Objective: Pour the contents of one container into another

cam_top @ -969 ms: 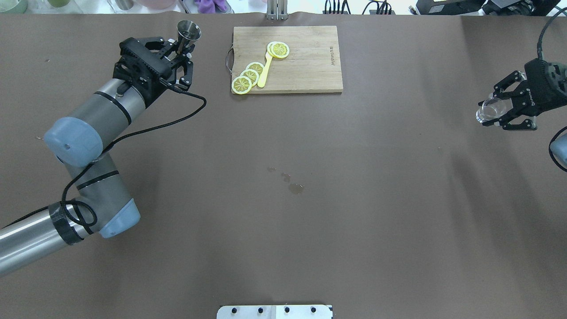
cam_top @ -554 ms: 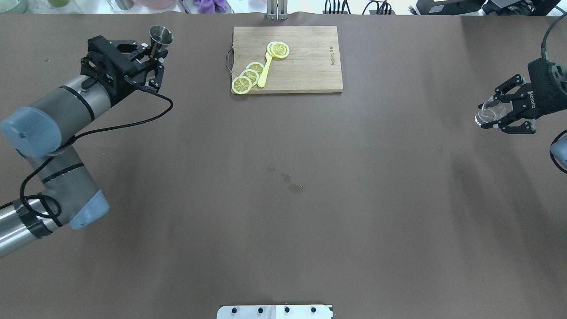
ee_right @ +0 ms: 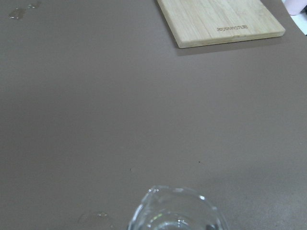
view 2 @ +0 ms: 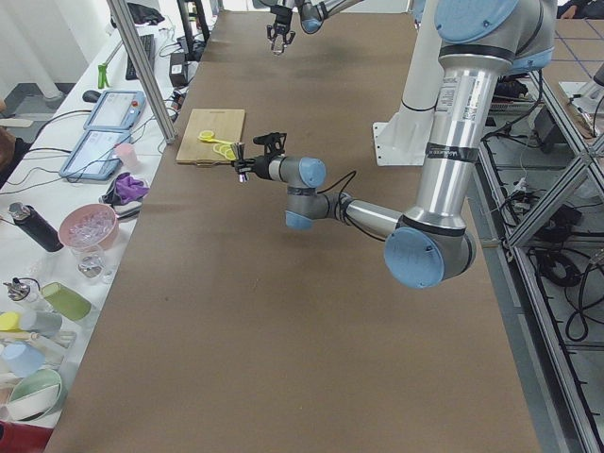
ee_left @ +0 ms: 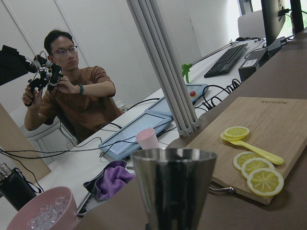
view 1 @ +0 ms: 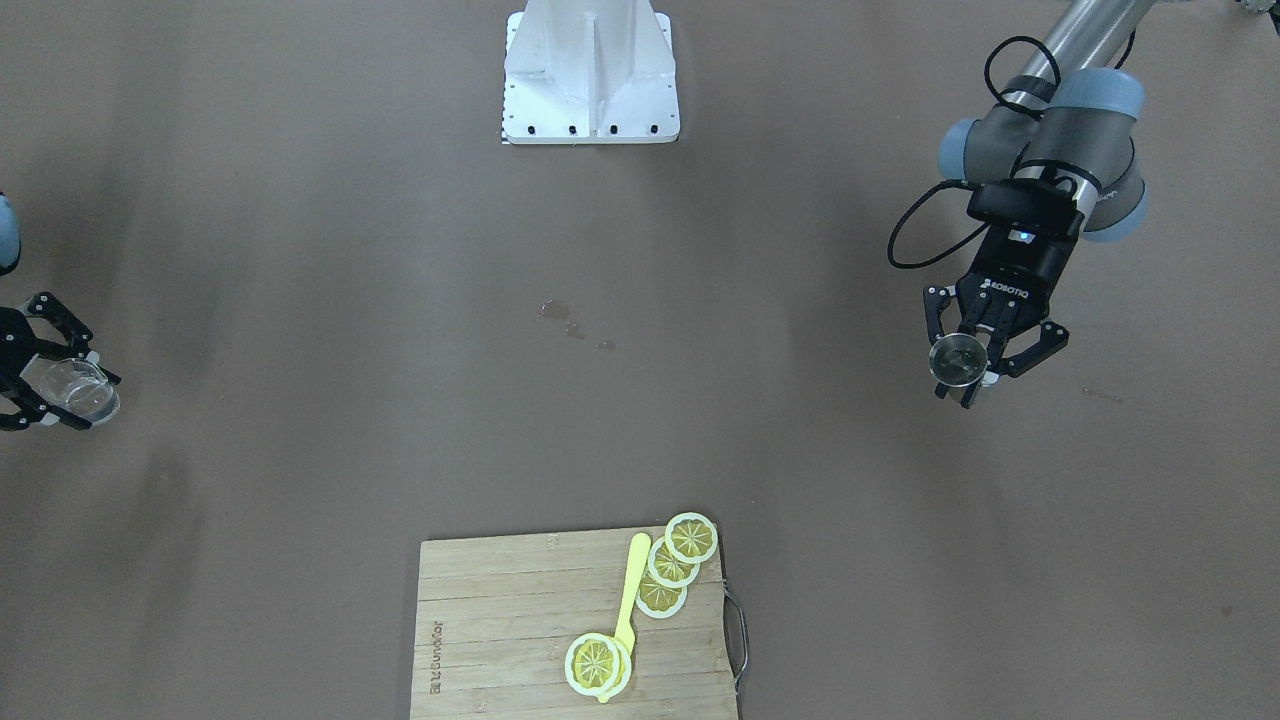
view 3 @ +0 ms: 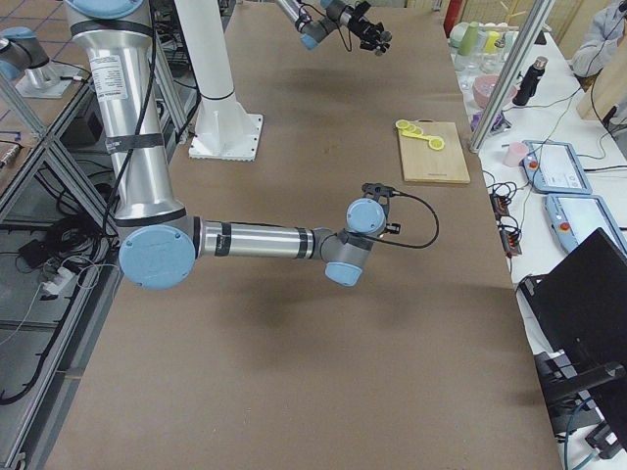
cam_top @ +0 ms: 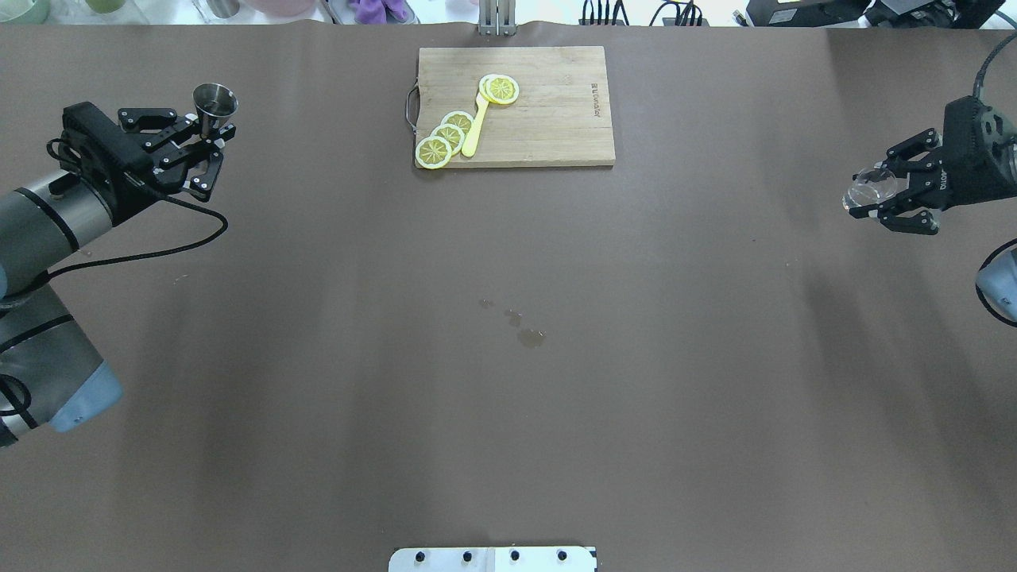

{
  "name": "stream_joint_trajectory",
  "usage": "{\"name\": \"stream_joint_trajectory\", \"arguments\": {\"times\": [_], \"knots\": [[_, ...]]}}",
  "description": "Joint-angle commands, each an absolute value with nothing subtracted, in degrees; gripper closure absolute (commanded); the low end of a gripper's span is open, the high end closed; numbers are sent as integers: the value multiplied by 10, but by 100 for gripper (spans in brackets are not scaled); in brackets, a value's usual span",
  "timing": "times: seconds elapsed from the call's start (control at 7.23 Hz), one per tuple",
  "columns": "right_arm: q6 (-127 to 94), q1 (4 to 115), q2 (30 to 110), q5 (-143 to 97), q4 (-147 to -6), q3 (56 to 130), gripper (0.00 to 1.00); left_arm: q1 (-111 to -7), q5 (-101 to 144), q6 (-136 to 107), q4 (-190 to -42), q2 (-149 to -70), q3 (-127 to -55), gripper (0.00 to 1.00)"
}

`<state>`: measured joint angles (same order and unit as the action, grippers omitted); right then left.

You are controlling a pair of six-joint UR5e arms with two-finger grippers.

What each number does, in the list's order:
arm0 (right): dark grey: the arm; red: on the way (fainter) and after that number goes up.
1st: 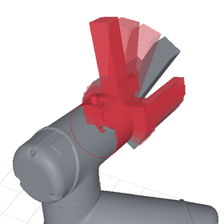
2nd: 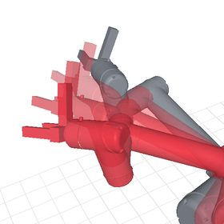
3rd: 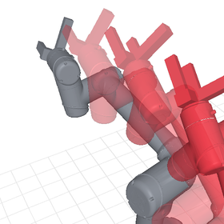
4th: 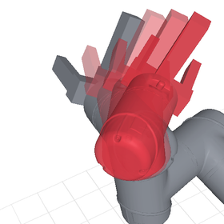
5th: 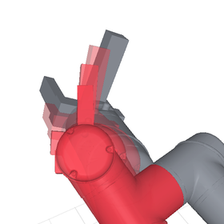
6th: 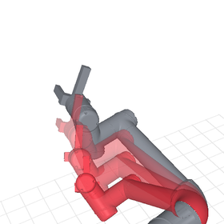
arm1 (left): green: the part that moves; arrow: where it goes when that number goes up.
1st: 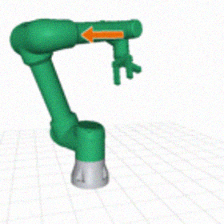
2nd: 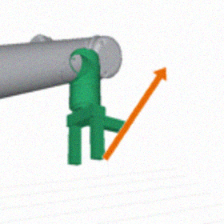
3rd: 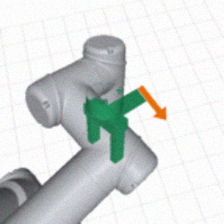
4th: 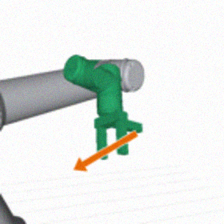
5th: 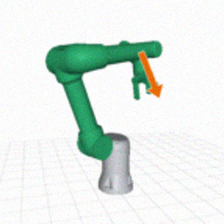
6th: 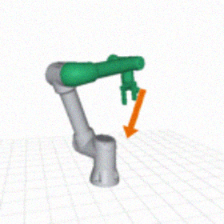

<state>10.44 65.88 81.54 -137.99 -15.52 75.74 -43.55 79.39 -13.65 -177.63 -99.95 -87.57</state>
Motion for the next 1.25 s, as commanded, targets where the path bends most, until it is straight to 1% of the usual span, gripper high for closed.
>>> {"name": "stream_joint_trajectory", "arguments": {"times": [0.0, 0.14, 0.42, 0.55, 0.69, 0.83, 0.97, 1.11], "knots": [[57, 631, 836, -1312, -131, 778, 100, -435, 795, -139, -1782, -992, -889, 100], [48, 622, 852, -1292, -127, 793, 100, -434, 795, -139, -1766, -995, -892, 100], [-84, 601, 880, -1258, -43, 790, 100, -430, 794, -190, -1723, -1000, -902, 100], [-94, 599, 880, -1258, -28, 779, 100, -431, 795, -209, -1675, -995, -937, 100], [-104, 593, 870, -1258, -6, 758, 100, -430, 791, -295, -1643, -994, -951, 100], [-105, 586, 859, -1262, 19, 732, 100, -420, 741, -388, -1634, -994, -941, 100], [-106, 582, 839, -1278, 38, 707, 100, -363, 642, -402, -1632, -994, -939, 100], [-106, 578, 824, -1296, 44, 694, 100, -326, 532, -419, -1636, -985, -936, 100]]}}
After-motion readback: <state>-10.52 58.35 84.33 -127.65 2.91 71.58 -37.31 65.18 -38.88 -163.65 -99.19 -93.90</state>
